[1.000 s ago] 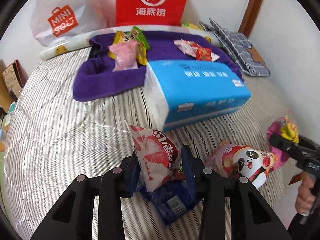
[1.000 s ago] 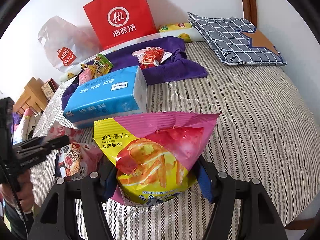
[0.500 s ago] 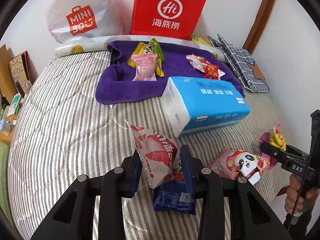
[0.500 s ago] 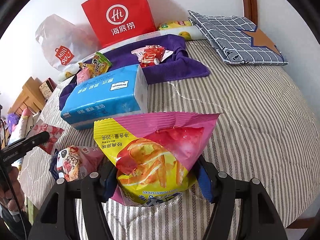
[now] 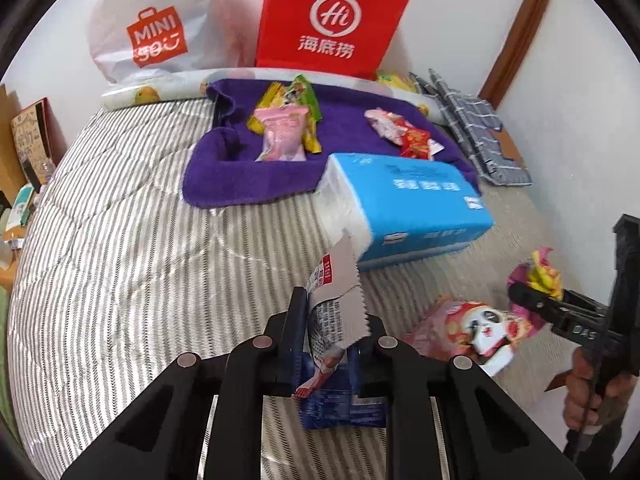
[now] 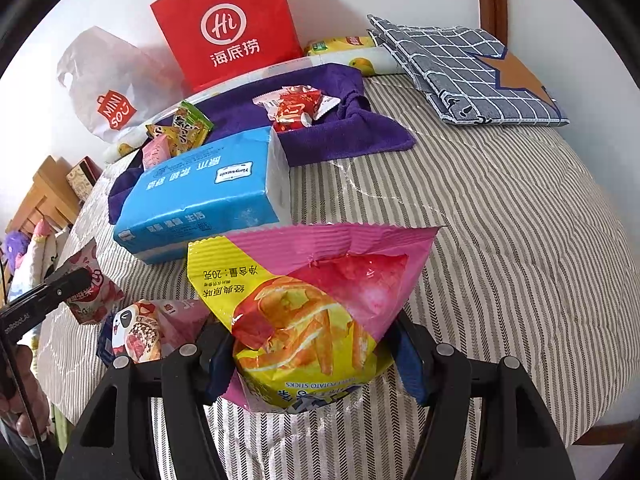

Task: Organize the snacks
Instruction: 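Grasp the red-and-white packet with the left tool while the right tool holds the chip bag, then carry the red-and-white packet and chip bag over the purple towel with both tools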

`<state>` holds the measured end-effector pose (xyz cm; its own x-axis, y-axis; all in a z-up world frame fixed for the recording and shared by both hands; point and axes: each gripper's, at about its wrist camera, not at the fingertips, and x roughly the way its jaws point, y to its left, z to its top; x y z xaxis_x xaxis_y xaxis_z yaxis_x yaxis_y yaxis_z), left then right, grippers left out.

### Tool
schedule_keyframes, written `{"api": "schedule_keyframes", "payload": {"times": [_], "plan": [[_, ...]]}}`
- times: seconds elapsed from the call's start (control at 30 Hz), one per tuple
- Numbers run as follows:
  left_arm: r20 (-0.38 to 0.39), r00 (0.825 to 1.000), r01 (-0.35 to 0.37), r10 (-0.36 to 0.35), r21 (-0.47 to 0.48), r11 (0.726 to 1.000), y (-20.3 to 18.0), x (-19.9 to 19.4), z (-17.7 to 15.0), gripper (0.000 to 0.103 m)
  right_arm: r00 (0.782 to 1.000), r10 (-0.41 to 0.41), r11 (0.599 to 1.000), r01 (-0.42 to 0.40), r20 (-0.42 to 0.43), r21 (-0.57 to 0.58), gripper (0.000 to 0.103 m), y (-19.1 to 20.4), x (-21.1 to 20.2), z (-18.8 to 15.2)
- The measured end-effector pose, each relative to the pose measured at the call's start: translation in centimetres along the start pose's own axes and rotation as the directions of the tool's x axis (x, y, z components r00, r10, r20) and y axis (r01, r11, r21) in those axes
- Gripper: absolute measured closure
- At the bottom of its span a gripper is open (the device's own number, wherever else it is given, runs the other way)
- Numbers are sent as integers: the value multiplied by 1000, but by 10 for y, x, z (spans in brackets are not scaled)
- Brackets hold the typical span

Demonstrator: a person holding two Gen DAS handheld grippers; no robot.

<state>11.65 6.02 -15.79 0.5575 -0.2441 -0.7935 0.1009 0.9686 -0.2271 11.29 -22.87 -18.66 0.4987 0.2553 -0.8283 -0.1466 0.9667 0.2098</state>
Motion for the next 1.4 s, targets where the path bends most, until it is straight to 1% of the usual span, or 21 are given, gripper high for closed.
{"api": "schedule_keyframes", "payload": {"times": [0.1,0.17,0.23,0.3,0.33,0.37,0.4,0.47,0.53,0.63,0.77,0.93,1.13,1.23,1.4], "plan": [[-32,999,5,-5,-6,1000,6,8,-2,81,1000,-6,1000,6,-6,7,38,1,1,-1],[-46,999,-2,1,-21,1000,11,14,-2,74,1000,-12,1000,12,-12,8,38,3,3,-1],[-61,998,-19,17,-30,999,14,22,-2,71,1000,-17,1000,17,-20,10,38,5,4,-1],[-78,997,-34,31,-38,999,18,32,-2,71,1000,-16,1000,17,-25,12,38,6,5,0],[-79,996,-31,28,-38,999,19,34,-2,80,1000,-16,1000,17,-27,13,38,7,5,1],[-84,996,-16,12,-41,999,20,35,-2,84,999,-20,1000,20,-28,13,38,8,4,1],[-84,996,4,-8,-51,999,22,34,-2,85,999,-24,1000,24,-27,12,38,10,3,2],[-80,997,21,-25,-50,999,23,30,0,86,999,-29,1000,29,-21,11,38,12,0,3],[-65,998,21,-23,-34,999,21,22,2,87,999,-31,999,31,-14,16,38,13,-3,4],[-50,998,43,-44,-15,999,17,11,6,87,999,-36,999,36,1,33,38,15,-8,6],[-21,999,42,-41,30,999,10,-5,14,87,998,-52,998,51,20,48,39,20,-15,10],[2,997,72,-72,87,994,-1,-22,27,87,995,-80,995,77,59,60,39,27,-27,15],[-1,992,126,-128,164,978,-17,-27,42,87,986,-118,990,108,122,87,39,37,-41,24],[-8,987,159,-160,195,968,-25,-27,50,87,981,-142,987,129,136,95,39,40,-45,27],[-13,981,192,-194,240,952,-32,-27,60,87,974,-174,981,158,147,116,39,42,-48,32]]}}
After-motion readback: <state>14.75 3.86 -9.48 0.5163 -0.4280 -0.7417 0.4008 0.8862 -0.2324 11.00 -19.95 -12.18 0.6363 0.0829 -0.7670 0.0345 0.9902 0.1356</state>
